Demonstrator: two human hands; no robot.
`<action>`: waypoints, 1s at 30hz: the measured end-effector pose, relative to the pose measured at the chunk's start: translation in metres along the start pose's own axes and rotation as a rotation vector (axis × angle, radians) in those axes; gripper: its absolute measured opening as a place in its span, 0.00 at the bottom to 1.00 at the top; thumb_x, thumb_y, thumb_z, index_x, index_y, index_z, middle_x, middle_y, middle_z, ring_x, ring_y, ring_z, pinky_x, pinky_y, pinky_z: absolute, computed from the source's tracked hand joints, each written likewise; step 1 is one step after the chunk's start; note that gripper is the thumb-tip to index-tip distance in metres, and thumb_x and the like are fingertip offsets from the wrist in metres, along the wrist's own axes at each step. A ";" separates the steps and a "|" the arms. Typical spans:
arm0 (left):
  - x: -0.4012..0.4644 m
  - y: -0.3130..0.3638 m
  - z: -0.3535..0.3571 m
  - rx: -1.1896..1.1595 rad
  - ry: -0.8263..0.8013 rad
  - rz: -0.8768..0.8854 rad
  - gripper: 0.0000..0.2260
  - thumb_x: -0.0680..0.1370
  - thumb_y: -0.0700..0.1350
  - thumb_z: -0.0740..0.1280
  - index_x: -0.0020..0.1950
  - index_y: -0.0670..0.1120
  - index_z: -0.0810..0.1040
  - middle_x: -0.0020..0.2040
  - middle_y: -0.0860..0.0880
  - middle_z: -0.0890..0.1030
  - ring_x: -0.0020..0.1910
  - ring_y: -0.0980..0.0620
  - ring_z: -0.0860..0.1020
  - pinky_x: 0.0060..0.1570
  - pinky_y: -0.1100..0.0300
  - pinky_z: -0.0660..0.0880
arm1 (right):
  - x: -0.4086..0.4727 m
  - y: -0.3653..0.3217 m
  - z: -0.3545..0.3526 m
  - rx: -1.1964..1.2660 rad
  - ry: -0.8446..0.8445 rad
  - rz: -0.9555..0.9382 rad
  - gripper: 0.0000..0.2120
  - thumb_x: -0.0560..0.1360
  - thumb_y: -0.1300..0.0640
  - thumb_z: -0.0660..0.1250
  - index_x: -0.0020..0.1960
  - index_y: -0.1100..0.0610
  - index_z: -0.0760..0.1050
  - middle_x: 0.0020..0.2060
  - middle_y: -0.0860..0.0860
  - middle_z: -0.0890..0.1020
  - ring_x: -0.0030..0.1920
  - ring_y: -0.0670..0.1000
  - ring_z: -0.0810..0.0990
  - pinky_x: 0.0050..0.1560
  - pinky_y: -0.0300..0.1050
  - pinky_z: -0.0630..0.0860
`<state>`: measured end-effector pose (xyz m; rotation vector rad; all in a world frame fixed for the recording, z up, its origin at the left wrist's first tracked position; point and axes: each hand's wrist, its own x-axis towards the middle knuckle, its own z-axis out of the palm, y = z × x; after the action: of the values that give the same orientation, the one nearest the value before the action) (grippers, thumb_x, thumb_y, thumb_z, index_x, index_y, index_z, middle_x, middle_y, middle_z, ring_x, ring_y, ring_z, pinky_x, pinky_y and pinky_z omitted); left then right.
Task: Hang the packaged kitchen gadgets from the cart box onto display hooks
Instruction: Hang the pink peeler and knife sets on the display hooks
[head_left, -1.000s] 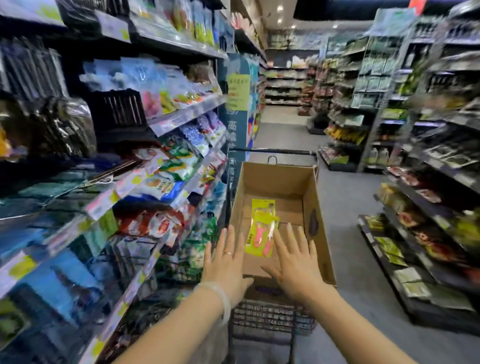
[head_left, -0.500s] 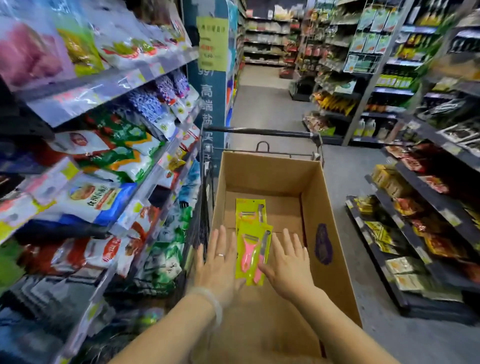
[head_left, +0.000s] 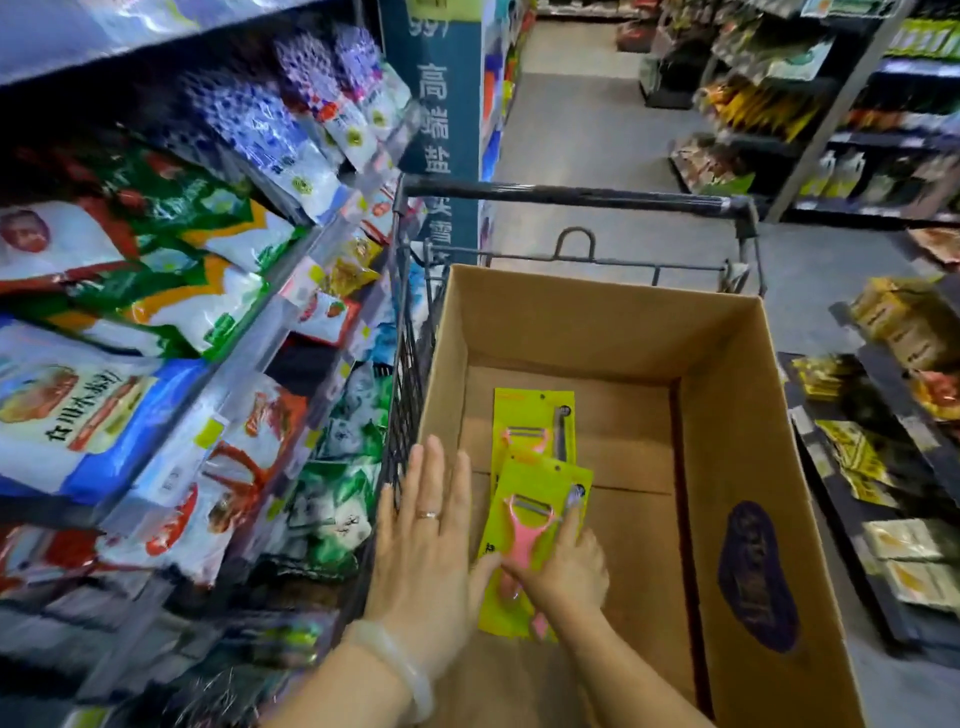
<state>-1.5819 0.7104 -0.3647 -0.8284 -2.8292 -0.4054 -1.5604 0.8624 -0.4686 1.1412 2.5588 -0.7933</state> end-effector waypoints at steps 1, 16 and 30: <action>0.002 0.001 0.000 -0.026 0.015 -0.002 0.42 0.70 0.61 0.60 0.77 0.45 0.45 0.77 0.44 0.49 0.77 0.49 0.42 0.67 0.48 0.53 | 0.006 -0.002 0.005 0.021 0.005 0.046 0.59 0.62 0.33 0.70 0.76 0.52 0.35 0.66 0.58 0.68 0.67 0.58 0.67 0.65 0.50 0.66; 0.040 0.022 0.003 -0.226 -0.228 0.089 0.35 0.75 0.52 0.61 0.76 0.43 0.49 0.76 0.50 0.48 0.75 0.51 0.51 0.70 0.55 0.60 | 0.018 -0.027 -0.096 0.509 0.125 -0.160 0.60 0.60 0.56 0.79 0.76 0.51 0.39 0.64 0.60 0.60 0.67 0.57 0.60 0.68 0.46 0.60; 0.089 0.015 -0.039 -0.722 0.110 -0.641 0.45 0.64 0.44 0.78 0.74 0.44 0.56 0.70 0.43 0.66 0.69 0.44 0.64 0.66 0.50 0.64 | 0.002 -0.084 -0.160 1.085 -0.225 -0.440 0.25 0.76 0.59 0.66 0.70 0.52 0.62 0.54 0.48 0.76 0.49 0.42 0.77 0.50 0.39 0.75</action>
<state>-1.6447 0.7556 -0.3035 0.0791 -2.7648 -1.5501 -1.6225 0.9074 -0.3049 0.5625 2.1437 -2.4134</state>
